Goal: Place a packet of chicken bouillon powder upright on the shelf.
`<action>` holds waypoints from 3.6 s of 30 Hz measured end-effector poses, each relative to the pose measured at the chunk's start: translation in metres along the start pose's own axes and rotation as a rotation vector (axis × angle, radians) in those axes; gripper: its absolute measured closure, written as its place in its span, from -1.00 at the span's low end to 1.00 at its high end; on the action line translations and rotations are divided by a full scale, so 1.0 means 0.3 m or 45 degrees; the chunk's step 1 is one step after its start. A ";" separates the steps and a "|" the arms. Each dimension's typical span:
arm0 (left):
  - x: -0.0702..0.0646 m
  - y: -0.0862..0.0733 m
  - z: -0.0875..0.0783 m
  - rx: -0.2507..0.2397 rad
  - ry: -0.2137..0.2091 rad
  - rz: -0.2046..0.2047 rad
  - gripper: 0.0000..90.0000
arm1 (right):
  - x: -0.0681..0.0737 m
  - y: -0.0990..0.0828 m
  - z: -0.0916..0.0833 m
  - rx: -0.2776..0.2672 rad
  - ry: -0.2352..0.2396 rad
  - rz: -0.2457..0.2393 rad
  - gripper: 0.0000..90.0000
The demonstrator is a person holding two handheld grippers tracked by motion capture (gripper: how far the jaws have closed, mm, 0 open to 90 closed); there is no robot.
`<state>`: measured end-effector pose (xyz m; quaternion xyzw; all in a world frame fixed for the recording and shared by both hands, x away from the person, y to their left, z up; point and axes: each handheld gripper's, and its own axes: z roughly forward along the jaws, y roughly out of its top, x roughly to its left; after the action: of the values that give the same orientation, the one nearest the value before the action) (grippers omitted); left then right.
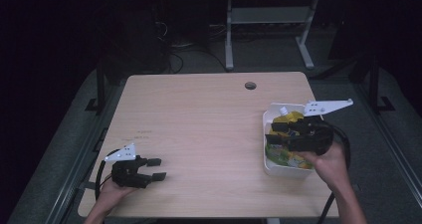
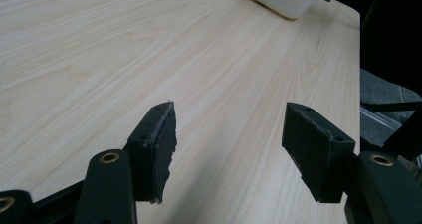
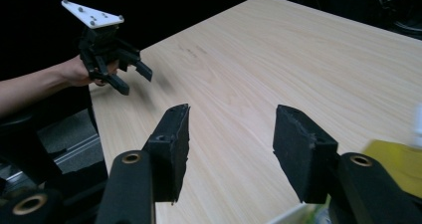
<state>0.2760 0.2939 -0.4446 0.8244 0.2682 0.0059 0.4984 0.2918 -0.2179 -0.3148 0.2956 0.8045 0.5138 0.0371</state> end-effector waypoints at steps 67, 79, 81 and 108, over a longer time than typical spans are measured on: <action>-0.013 -0.007 0.010 0.047 0.014 0.019 -0.30 | 0.263 -0.074 0.480 0.179 0.189 -0.108 -0.23; -0.016 -0.006 0.010 0.051 0.015 0.024 -0.31 | 0.270 -0.119 0.531 0.201 0.169 -0.098 -0.27; -0.017 -0.006 0.010 0.056 0.014 0.030 -0.32 | 0.271 -0.126 0.535 0.198 0.164 -0.094 -0.27; -0.052 -0.014 0.036 0.103 0.020 0.068 -0.36 | 0.248 -0.259 0.626 0.160 0.099 -0.033 -0.32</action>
<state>0.2637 0.2796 -0.4494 0.8508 0.2499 0.0149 0.4620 0.2650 -0.0516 -0.4506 0.2666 0.8397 0.4731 -0.0061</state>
